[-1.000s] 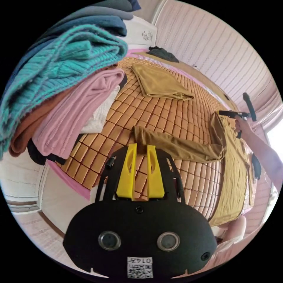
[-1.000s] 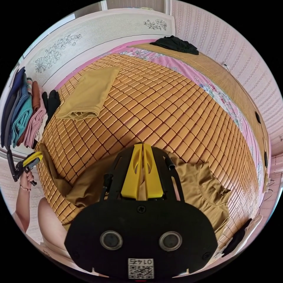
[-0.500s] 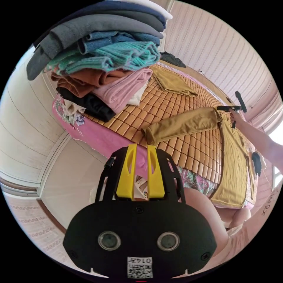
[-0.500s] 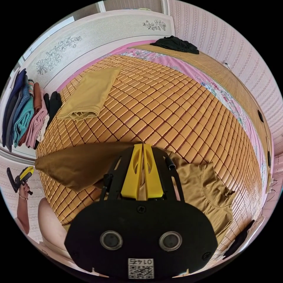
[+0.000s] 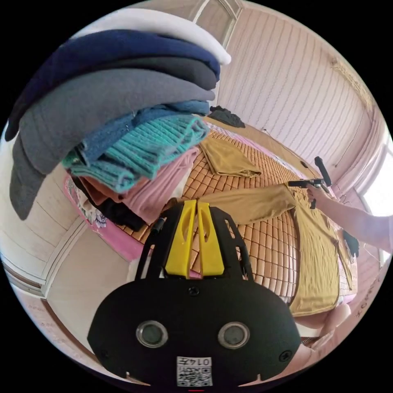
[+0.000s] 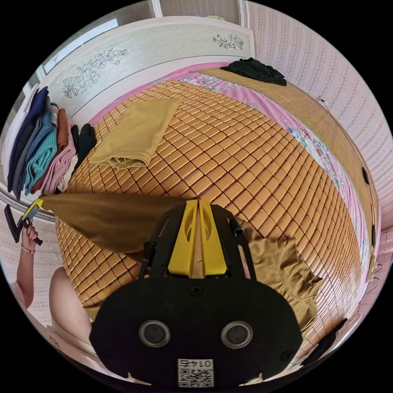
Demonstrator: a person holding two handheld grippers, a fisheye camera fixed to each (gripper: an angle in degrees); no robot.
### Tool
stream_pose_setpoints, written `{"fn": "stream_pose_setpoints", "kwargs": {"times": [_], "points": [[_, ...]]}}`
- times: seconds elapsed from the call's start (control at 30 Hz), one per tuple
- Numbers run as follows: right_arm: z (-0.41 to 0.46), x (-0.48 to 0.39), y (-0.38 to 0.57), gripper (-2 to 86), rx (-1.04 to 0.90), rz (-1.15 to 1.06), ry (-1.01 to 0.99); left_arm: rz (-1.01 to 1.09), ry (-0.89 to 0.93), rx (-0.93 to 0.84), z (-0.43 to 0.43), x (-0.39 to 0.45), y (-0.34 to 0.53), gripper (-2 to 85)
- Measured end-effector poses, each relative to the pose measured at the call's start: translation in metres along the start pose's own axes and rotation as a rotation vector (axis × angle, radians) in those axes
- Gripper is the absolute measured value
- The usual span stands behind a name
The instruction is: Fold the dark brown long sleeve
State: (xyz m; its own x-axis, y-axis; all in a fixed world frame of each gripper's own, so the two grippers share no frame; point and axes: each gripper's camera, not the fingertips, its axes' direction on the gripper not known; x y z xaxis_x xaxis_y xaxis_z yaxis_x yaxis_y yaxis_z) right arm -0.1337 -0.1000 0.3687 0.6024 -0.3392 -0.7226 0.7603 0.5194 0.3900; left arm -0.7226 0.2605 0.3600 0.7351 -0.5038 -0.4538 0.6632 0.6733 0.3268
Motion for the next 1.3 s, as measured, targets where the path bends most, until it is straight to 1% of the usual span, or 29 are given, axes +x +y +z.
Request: {"fn": "stream_pose_setpoints", "kwargs": {"times": [0.07,0.13,0.23,0.43,0.5,0.53,0.57,0.6,0.7,0.77,0.83,0.93,1.03,1.1,1.17,1.2,1.23,1.3], "points": [[0.005,-0.002,0.000,-0.1,-0.015,-0.014,0.003,-0.014,-0.051,-0.018,0.000,-0.003,0.003,0.9],[0.011,-0.004,0.001,0.0,-0.032,-0.019,0.027,-0.074,-0.090,-0.102,0.012,-0.013,0.012,3.9],[0.018,-0.003,0.004,0.5,-0.064,-0.018,0.010,-0.159,-0.042,-0.186,0.022,-0.023,0.020,6.5],[0.003,-0.005,0.010,5.2,0.003,-0.013,0.061,-0.154,-0.020,-0.188,0.031,-0.007,0.018,6.8],[-0.005,-0.028,0.009,5.8,0.041,-0.102,0.052,-0.150,-0.051,-0.224,0.045,-0.002,0.014,6.2],[-0.005,-0.036,0.008,5.9,0.034,-0.139,0.040,-0.160,-0.080,-0.274,0.057,0.000,0.013,4.5],[-0.004,-0.052,0.007,6.2,0.014,-0.209,0.016,-0.151,-0.068,-0.288,0.061,0.001,0.013,3.2],[-0.004,-0.066,0.008,6.3,0.008,-0.261,-0.011,-0.147,-0.063,-0.264,0.060,0.004,0.012,1.5],[-0.003,-0.080,0.014,6.4,-0.010,-0.316,-0.053,-0.145,-0.082,-0.307,0.050,0.015,0.020,0.3],[-0.002,-0.075,0.018,6.4,-0.017,-0.309,-0.047,-0.157,-0.097,-0.308,0.039,0.020,0.033,1.2],[0.001,-0.063,0.023,6.4,-0.034,-0.281,-0.021,-0.202,-0.081,-0.314,0.029,0.021,0.041,4.2],[0.008,-0.038,0.031,6.4,-0.082,-0.208,0.011,-0.218,-0.099,-0.280,0.019,0.023,0.033,4.6],[0.019,-0.018,0.036,6.2,-0.121,-0.122,0.021,-0.199,-0.169,-0.252,0.029,0.030,0.019,5.1],[0.032,-0.009,0.039,5.3,-0.142,-0.065,0.035,-0.215,-0.174,-0.264,0.044,0.035,0.012,5.6],[0.033,-0.005,0.041,2.7,-0.104,-0.028,0.044,-0.217,-0.170,-0.321,0.064,0.041,0.009,5.1],[0.035,-0.005,0.042,1.5,-0.107,-0.029,0.043,-0.170,-0.196,-0.293,0.067,0.050,0.008,3.7],[0.036,-0.005,0.043,0.9,-0.110,-0.029,0.054,-0.118,-0.209,-0.309,0.071,0.059,0.005,1.4],[0.039,-0.007,0.046,0.0,-0.114,-0.059,0.099,-0.093,-0.204,-0.332,0.075,0.069,0.000,0.1]]}}
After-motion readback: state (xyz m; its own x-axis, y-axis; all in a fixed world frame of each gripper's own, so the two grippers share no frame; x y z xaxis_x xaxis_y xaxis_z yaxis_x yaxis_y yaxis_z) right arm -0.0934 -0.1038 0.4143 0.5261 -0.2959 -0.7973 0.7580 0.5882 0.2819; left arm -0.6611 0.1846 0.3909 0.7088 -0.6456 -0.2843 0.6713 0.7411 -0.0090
